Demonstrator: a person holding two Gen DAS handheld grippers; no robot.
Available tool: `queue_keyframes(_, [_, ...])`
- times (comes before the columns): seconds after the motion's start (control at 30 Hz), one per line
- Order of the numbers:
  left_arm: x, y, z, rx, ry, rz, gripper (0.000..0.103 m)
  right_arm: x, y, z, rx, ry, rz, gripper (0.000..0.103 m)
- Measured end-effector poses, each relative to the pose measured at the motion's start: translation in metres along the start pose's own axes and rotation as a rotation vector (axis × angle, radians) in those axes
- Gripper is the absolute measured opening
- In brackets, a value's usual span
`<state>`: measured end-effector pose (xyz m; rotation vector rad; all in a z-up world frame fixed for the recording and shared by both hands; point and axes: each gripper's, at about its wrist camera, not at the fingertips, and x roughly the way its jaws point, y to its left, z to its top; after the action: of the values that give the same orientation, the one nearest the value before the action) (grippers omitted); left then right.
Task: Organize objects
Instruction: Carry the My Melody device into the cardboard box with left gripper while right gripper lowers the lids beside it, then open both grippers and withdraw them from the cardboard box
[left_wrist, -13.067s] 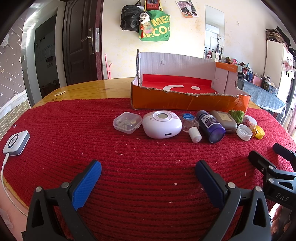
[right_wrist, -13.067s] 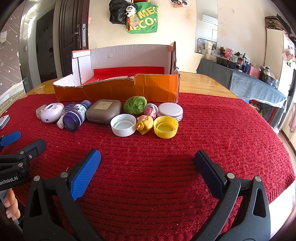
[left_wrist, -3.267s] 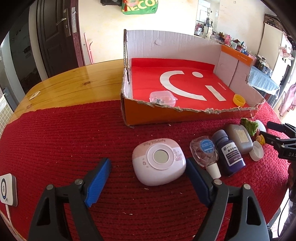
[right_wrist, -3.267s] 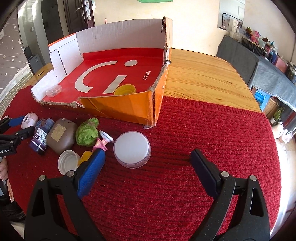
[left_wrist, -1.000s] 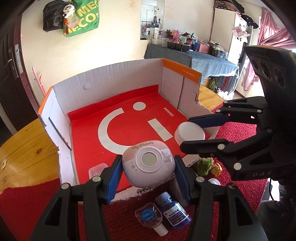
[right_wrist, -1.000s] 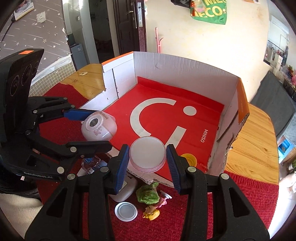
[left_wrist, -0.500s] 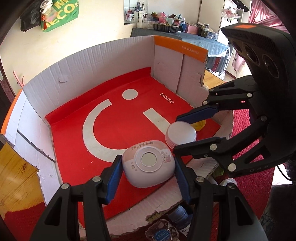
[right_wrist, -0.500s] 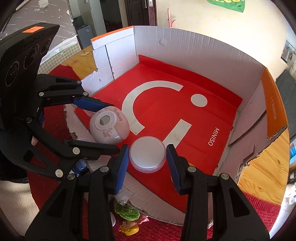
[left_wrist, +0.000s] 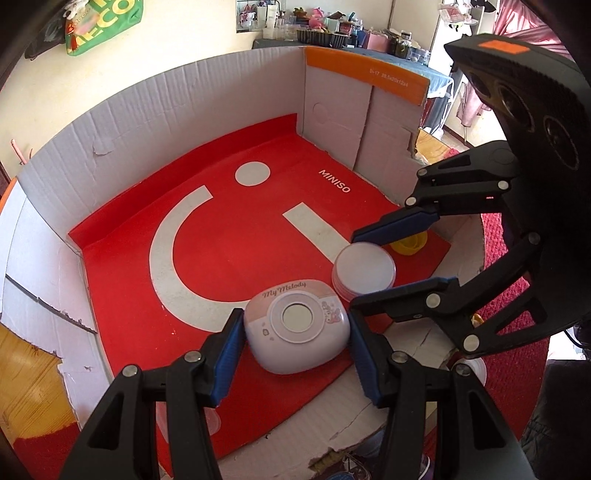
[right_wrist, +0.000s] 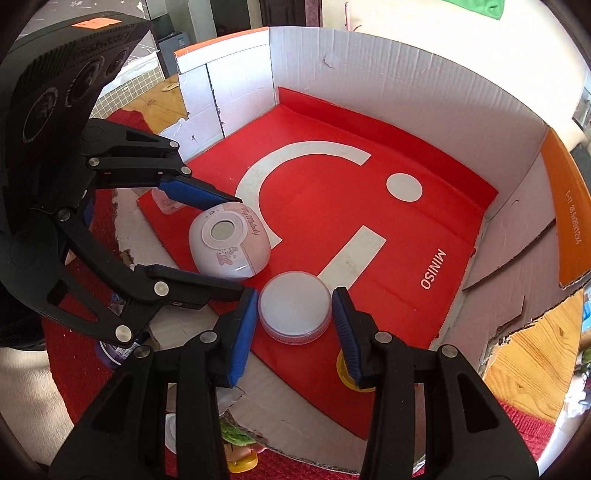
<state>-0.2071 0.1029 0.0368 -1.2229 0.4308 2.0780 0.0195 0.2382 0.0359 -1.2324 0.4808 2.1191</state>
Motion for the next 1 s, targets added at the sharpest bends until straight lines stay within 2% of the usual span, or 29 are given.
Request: queue_keyframes(1.0, [0.0031,-0.0015,-0.0007,0.010,-0.002,-0.001,0.057,0.0103,0.0055,0.0082,-0.017,0.011,-0.034,0.041])
